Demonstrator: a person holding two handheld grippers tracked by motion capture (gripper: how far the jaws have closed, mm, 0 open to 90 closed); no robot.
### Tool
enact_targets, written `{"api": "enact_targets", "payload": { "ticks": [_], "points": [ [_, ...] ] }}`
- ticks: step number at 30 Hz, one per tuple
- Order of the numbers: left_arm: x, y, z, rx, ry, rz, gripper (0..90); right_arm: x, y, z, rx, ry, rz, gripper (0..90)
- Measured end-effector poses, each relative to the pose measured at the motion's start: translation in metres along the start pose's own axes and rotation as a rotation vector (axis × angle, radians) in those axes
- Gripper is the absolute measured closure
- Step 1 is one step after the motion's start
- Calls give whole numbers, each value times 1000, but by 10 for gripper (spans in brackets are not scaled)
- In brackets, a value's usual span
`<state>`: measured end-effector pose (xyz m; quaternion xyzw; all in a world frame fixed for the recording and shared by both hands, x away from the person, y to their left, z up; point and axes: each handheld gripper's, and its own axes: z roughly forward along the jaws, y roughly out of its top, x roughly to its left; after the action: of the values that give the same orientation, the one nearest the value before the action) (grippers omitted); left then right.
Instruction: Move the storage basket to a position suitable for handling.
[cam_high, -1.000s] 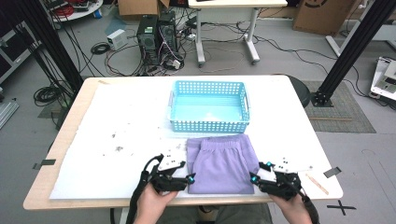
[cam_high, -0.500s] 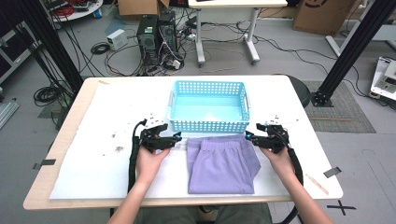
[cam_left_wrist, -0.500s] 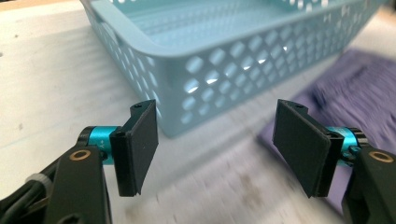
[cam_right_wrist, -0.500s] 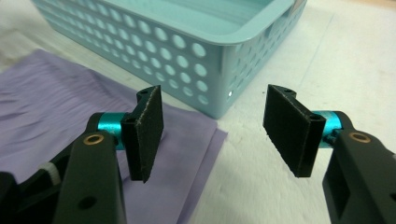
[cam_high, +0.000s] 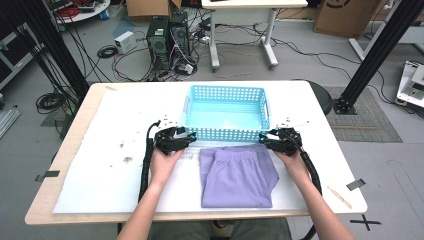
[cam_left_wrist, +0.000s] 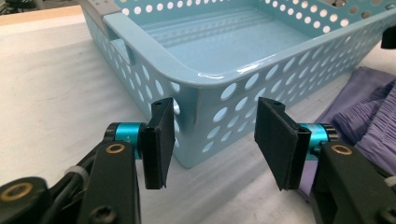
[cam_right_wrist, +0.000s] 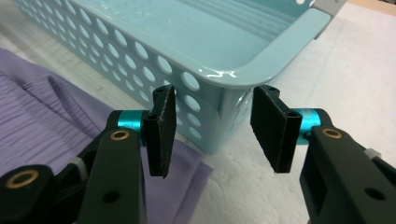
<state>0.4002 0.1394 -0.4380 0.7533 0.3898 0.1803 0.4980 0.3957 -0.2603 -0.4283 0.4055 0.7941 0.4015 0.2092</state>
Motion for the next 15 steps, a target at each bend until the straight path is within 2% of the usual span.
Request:
{"api": "enact_targets", "payload": {
  "ticks": [6, 8, 10, 11, 12, 15],
  "points": [
    [-12, 2, 5, 10, -17, 20, 480, -8, -2, -5, 8, -52, 25, 549],
    [-14, 3, 6, 13, -18, 19, 478, -10, -3, -7, 13, -50, 40, 552],
    [-16, 3, 6, 14, -17, 20, 475, -10, -4, -9, 15, -52, 34, 556],
    [-16, 3, 6, 14, -17, 20, 478, -10, -5, -10, 13, -50, 27, 601],
    [-17, 3, 6, 13, -26, 16, 472, -10, -6, -12, 13, -38, 29, 604],
    [-19, 4, 7, 17, -29, 30, 473, -10, -9, -14, 12, -49, 22, 605]
  ]
}}
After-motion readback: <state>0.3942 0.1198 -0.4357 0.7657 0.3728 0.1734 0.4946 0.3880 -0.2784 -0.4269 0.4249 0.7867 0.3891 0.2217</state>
